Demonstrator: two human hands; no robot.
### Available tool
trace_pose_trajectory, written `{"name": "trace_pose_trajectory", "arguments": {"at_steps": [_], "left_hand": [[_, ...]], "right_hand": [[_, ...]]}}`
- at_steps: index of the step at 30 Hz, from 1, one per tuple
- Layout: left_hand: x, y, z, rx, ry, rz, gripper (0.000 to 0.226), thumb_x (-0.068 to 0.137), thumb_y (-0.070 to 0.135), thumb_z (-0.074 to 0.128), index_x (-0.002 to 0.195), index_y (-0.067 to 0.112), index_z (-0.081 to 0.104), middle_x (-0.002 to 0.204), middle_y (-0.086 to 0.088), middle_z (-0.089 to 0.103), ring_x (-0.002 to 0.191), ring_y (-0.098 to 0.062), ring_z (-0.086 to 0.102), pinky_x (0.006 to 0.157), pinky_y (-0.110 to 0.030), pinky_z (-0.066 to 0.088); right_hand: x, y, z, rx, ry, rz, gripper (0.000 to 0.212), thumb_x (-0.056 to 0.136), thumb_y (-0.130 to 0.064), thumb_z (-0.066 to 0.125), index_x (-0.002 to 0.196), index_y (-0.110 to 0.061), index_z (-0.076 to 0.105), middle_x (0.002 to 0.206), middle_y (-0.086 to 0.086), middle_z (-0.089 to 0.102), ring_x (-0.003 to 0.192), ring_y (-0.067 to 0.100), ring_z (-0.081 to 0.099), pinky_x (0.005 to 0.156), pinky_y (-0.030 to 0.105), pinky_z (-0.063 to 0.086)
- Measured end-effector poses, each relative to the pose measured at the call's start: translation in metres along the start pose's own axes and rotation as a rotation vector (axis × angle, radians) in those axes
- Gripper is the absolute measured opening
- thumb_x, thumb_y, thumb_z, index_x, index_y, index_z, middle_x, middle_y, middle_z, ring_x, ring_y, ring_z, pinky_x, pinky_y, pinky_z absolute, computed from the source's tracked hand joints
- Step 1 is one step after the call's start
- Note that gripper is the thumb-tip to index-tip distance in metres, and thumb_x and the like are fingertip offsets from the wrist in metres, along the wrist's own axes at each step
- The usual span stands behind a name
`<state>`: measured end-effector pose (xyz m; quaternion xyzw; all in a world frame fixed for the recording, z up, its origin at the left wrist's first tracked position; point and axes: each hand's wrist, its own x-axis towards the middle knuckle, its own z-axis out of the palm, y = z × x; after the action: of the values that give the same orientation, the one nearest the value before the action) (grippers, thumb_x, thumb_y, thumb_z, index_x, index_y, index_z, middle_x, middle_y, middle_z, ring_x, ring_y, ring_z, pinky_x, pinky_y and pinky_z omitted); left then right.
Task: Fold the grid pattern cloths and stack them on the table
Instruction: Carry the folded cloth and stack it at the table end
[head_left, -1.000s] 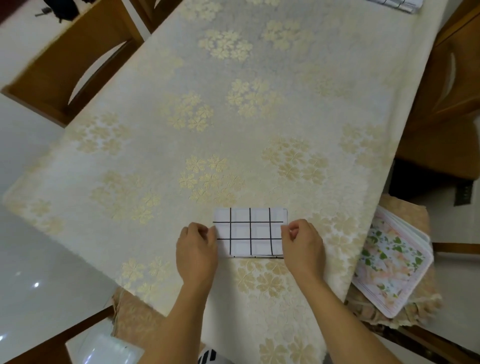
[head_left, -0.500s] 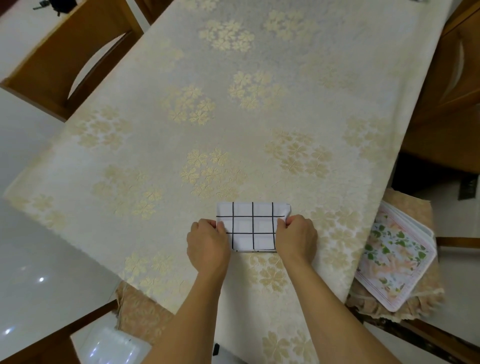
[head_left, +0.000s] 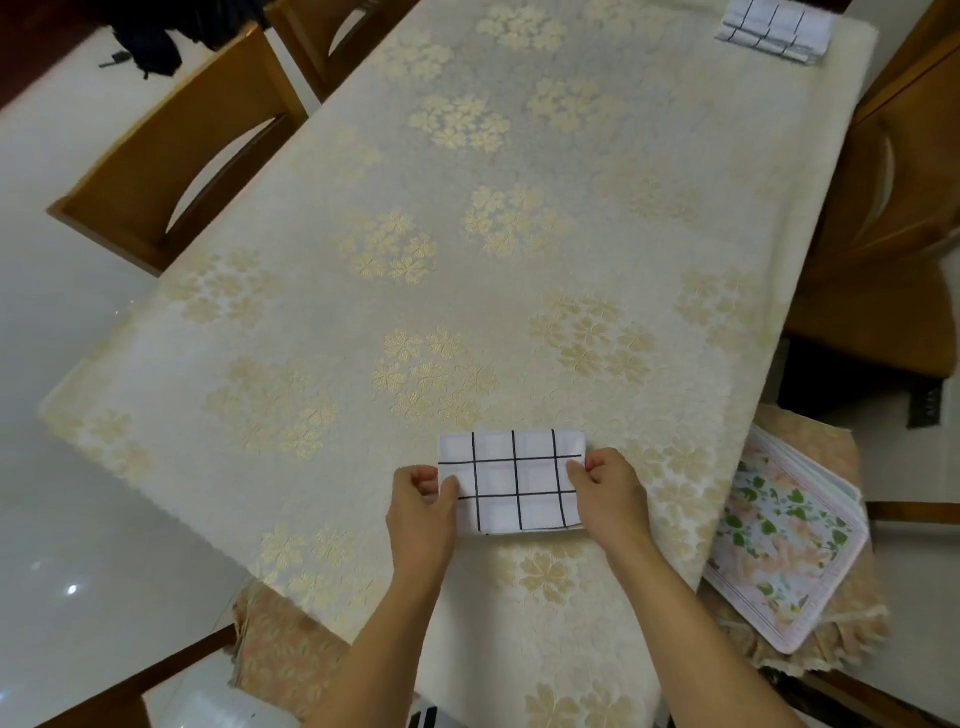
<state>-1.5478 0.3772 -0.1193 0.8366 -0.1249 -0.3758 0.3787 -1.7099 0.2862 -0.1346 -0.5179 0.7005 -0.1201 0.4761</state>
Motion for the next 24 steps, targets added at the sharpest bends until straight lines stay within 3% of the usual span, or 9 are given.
{"name": "trace_pose_trajectory", "arguments": {"at_steps": [3, 6, 8, 10, 15, 21, 24], "left_hand": [[-0.008, 0.01, -0.012, -0.181, -0.086, -0.072, 0.033, 0.095, 0.019, 0.062, 0.122, 0.025, 0.043, 0.102, -0.001, 0.064, 0.091, -0.01, 0.061, 0.068, -0.022, 0.045], [-0.015, 0.016, -0.025, -0.217, -0.186, -0.071, 0.018, 0.096, 0.019, 0.061, 0.113, 0.016, 0.062, 0.102, -0.003, 0.072, 0.094, -0.021, 0.068, 0.078, -0.037, 0.057], [-0.022, 0.019, -0.034, -0.241, -0.231, -0.064, 0.015, 0.098, 0.021, 0.057, 0.102, 0.013, 0.068, 0.098, -0.006, 0.073, 0.093, -0.026, 0.068, 0.083, -0.046, 0.056], [-0.031, 0.023, -0.04, -0.235, -0.235, -0.03, 0.021, 0.101, 0.025, 0.051, 0.095, 0.011, 0.065, 0.097, -0.011, 0.07, 0.088, -0.026, 0.064, 0.076, -0.043, 0.052], [-0.057, 0.031, -0.047, -0.171, -0.189, 0.116, 0.031, 0.105, 0.033, 0.04, 0.093, 0.008, 0.056, 0.088, -0.006, 0.06, 0.076, -0.016, 0.055, 0.066, -0.027, 0.042], [-0.085, 0.025, -0.051, -0.083, -0.131, 0.235, 0.033, 0.104, 0.029, 0.043, 0.078, 0.01, 0.047, 0.074, -0.003, 0.051, 0.066, -0.015, 0.045, 0.058, -0.028, 0.034], [-0.099, 0.016, -0.048, -0.081, -0.107, 0.253, 0.035, 0.104, 0.031, 0.043, 0.076, 0.011, 0.044, 0.07, -0.003, 0.046, 0.063, -0.016, 0.041, 0.058, -0.031, 0.033]], "right_hand": [[-0.011, -0.003, -0.013, 0.159, -0.047, 0.019, 0.011, 0.095, -0.025, 0.065, 0.102, -0.019, 0.059, 0.092, -0.008, 0.064, 0.083, 0.009, 0.06, 0.067, 0.028, 0.047], [-0.025, -0.006, -0.025, 0.322, -0.116, 0.074, 0.024, 0.092, -0.026, 0.071, 0.114, -0.021, 0.063, 0.102, -0.008, 0.07, 0.092, 0.011, 0.067, 0.08, 0.033, 0.055], [-0.038, -0.011, -0.035, 0.42, -0.169, 0.106, 0.017, 0.092, -0.022, 0.07, 0.109, -0.019, 0.071, 0.097, -0.003, 0.076, 0.084, 0.012, 0.073, 0.068, 0.028, 0.057], [-0.051, -0.014, -0.043, 0.469, -0.227, 0.128, 0.012, 0.092, -0.02, 0.069, 0.103, -0.017, 0.075, 0.095, 0.002, 0.077, 0.083, 0.016, 0.073, 0.066, 0.027, 0.051], [-0.079, -0.02, -0.054, 0.59, -0.345, 0.139, 0.019, 0.093, -0.012, 0.067, 0.111, -0.01, 0.072, 0.108, 0.01, 0.075, 0.102, 0.029, 0.071, 0.097, 0.051, 0.053], [-0.103, -0.018, -0.07, 0.718, -0.422, 0.16, 0.025, 0.092, -0.011, 0.066, 0.114, 0.0, 0.071, 0.11, 0.019, 0.073, 0.104, 0.034, 0.07, 0.095, 0.048, 0.054], [-0.11, -0.014, -0.079, 0.677, -0.408, 0.063, 0.02, 0.095, -0.016, 0.065, 0.107, -0.002, 0.073, 0.104, 0.015, 0.075, 0.099, 0.03, 0.072, 0.09, 0.043, 0.056]]}}
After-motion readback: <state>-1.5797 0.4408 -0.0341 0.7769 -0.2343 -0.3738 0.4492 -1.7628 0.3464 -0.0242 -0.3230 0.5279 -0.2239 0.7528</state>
